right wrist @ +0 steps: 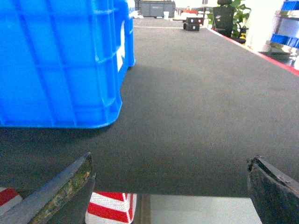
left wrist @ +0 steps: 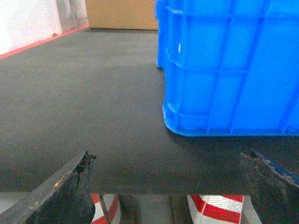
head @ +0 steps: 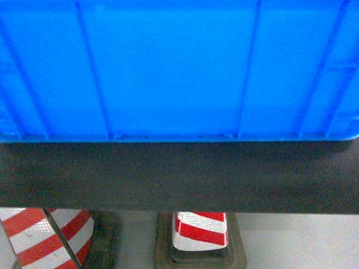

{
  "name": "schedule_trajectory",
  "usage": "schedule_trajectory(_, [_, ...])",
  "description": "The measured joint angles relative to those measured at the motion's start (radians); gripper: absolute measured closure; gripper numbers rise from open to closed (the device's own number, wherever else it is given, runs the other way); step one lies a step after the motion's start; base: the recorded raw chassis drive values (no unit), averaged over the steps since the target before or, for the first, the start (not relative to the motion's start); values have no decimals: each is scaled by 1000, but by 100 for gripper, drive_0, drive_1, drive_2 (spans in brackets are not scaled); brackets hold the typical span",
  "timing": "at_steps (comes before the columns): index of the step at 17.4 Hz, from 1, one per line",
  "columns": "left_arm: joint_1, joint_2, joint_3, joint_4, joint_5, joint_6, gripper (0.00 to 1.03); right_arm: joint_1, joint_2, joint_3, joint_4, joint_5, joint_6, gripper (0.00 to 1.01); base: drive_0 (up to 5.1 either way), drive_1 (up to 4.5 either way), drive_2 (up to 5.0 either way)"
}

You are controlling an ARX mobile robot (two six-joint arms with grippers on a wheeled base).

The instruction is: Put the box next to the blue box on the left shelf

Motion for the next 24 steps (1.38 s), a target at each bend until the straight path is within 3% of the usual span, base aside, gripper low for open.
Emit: schedule_trajectory(24, [0, 0, 0, 2, 1, 0, 5, 0, 0, 0, 0, 0, 1, 3, 0, 0, 0])
